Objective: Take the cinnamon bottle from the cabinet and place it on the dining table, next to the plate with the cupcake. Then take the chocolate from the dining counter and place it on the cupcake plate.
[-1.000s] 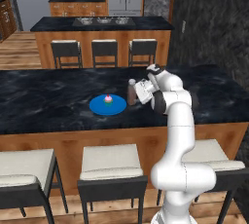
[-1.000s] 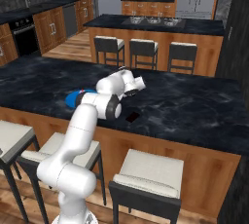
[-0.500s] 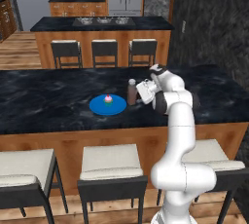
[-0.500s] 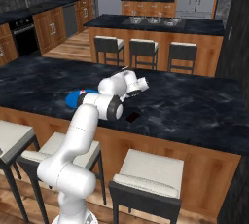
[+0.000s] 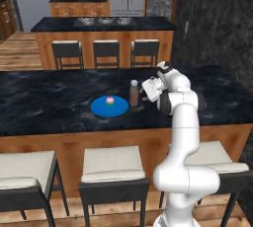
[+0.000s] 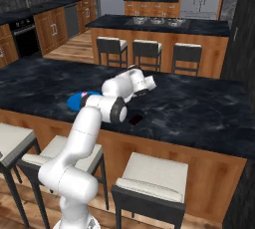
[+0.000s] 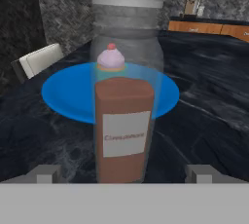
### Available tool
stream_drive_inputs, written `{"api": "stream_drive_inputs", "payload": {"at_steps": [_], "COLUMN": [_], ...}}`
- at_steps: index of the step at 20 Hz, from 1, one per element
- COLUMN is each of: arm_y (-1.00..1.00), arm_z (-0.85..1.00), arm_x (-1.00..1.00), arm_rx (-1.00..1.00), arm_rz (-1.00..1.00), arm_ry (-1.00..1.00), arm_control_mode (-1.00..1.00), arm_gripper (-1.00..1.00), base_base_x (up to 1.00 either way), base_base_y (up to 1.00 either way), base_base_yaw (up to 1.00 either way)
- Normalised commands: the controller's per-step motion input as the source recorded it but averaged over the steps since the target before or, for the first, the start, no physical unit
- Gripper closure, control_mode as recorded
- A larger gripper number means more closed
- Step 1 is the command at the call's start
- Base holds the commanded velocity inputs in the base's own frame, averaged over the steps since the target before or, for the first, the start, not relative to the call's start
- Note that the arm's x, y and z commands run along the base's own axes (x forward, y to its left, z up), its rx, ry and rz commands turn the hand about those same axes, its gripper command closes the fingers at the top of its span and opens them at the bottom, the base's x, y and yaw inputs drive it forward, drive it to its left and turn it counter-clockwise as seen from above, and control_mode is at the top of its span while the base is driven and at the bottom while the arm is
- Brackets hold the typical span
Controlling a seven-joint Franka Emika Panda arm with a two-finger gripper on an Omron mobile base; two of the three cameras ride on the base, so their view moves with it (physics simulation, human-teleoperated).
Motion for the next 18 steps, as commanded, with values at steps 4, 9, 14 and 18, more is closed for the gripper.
{"api": "stream_drive_inputs", "payload": {"at_steps": [4,9,14,18], "arm_y": [-0.04,0.0,0.01,0.02], "arm_z": [0.34,0.22,0.09,0.09], "arm_x": [-0.19,-0.36,-0.47,-0.53], "arm_rx": [-0.02,-0.08,-0.13,-0.12], "arm_rz": [-0.13,-0.18,-0.27,-0.28], "arm_ry": [0.02,0.07,0.06,0.07], "arm_control_mode": [-1.0,-1.0,-1.0,-1.0], "arm_gripper": [-1.0,-1.0,-1.0,-1.0], "base_base_x": [0.0,0.0,0.0,0.0], "base_base_y": [0.0,0.0,0.0,0.0], "base_base_yaw": [0.0,0.0,0.0,0.0]}}
